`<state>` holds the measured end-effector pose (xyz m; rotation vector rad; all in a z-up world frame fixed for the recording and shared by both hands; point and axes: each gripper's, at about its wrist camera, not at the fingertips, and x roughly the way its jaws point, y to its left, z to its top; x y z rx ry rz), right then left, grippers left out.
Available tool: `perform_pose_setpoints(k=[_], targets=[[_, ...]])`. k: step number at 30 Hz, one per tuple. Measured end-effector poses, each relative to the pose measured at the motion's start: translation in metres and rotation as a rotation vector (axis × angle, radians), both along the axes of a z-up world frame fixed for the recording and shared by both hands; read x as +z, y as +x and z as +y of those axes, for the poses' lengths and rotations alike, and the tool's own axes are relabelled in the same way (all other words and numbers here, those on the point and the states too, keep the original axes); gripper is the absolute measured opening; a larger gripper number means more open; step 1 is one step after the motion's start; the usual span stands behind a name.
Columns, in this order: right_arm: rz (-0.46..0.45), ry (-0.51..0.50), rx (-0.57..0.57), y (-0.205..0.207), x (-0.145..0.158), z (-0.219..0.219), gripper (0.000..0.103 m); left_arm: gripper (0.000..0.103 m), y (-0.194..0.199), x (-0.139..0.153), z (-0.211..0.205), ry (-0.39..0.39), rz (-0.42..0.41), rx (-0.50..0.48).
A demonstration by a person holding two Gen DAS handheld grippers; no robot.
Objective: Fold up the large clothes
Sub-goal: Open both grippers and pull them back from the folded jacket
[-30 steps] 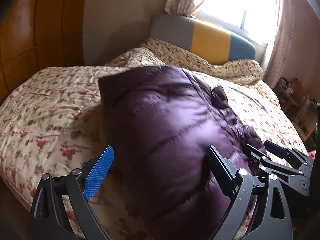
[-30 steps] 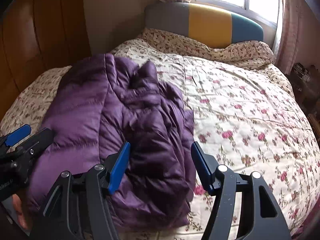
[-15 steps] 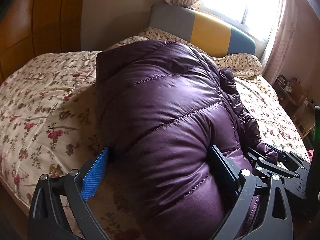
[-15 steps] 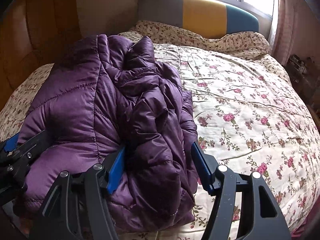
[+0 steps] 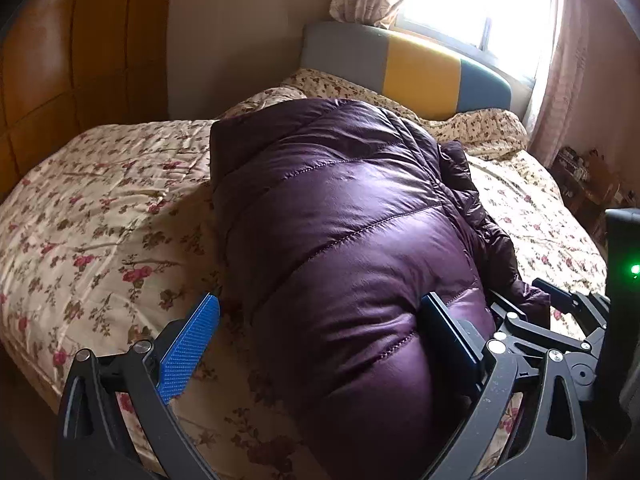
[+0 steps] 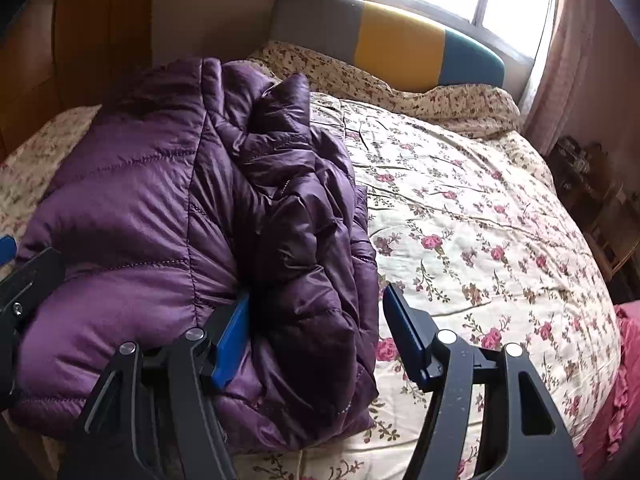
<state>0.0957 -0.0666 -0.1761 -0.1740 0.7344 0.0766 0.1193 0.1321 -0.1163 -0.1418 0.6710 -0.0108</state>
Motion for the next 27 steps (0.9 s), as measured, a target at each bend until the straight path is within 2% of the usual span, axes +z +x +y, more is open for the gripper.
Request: perform_pose_setpoints(k=[5, 12, 16, 21, 27], targets=[[-0.038, 0.028, 0.002, -0.017, 0.025, -0.004, 0.072, 0.099, -0.012, 0.011, 0.000, 0.024, -0.023, 0.017], [-0.109, 0.057, -0.008, -0.047, 0.059, 0.000, 0.093, 0.099, -0.036, 0.025, 0.006, 0.051, -0.038, 0.095], [-0.112, 0.102, -0.020, -0.053, 0.067, -0.005, 0.094, 0.099, -0.050, 0.033, 0.007, 0.047, -0.063, 0.122], [-0.127, 0.115, -0.016, -0.061, 0.069, -0.009, 0.096, 0.099, -0.060, 0.039, 0.003, 0.004, -0.080, 0.125], [-0.125, 0.099, -0.021, -0.065, 0.064, -0.012, 0.097, 0.099, -0.060, 0.040, -0.007, 0.042, -0.077, 0.129]])
